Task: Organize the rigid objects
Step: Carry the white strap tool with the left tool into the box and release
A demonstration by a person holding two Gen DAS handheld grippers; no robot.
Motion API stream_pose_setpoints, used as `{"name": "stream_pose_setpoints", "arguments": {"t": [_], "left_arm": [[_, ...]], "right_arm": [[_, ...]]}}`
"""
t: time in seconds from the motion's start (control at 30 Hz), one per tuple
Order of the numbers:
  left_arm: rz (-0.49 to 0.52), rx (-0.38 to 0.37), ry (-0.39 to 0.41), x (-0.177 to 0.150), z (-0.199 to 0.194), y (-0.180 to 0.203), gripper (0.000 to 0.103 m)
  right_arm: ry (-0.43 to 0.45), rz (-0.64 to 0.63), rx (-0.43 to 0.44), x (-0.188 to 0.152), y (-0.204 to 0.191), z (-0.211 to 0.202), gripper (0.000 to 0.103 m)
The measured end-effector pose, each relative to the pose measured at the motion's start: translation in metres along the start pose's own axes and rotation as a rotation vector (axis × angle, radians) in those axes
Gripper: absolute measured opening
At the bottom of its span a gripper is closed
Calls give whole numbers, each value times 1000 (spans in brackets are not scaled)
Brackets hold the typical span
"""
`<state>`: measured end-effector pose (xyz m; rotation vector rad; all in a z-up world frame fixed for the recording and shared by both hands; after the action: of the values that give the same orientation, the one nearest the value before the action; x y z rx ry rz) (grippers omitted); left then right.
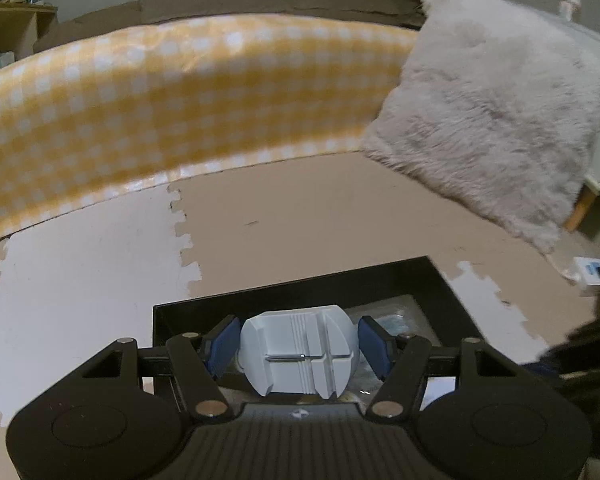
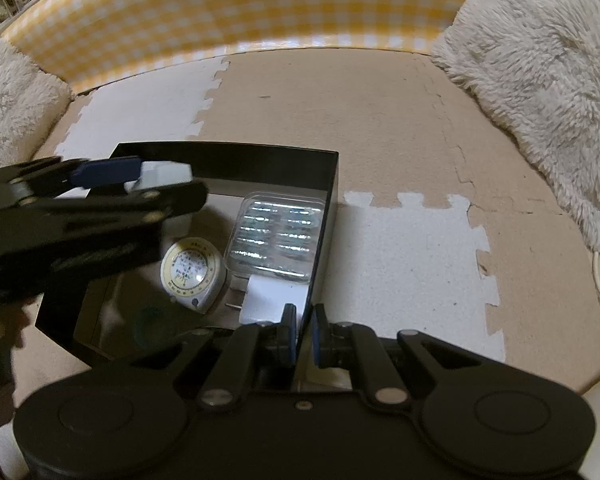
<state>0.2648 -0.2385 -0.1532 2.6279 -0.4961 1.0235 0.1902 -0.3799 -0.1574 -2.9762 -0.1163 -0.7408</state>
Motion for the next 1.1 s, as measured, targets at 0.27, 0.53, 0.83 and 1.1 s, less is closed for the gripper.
{"name": "stream_pose_setpoints", "arguments": {"t": [0.27, 0.53, 0.83, 1.1], "left_arm": [[-51, 55, -31, -1, 19, -12, 86], [-51, 28, -60, -7, 10, -12, 96], [-106, 9, 22, 9, 5, -14, 56], [-37, 13, -36, 9, 26, -1, 54]], "right_arm": [[0, 3, 4, 0, 1, -1, 8], [-3, -2, -5, 0, -2, 0, 8], [-4, -9, -10, 0, -2, 0, 8], [-4, -9, -9, 0, -2, 0, 8]]}}
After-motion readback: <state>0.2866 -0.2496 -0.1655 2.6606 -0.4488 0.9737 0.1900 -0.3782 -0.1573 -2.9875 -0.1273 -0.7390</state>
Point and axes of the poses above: each gripper's, at about its wrist camera, not at the fingertips, and z roughly the way its jaws point, y to its right, x to its top, the point moved 2 cm from there along z, roughly the way its jaws point, and after that the axes turned 11 degrees about -z, right-handed, at the moved point
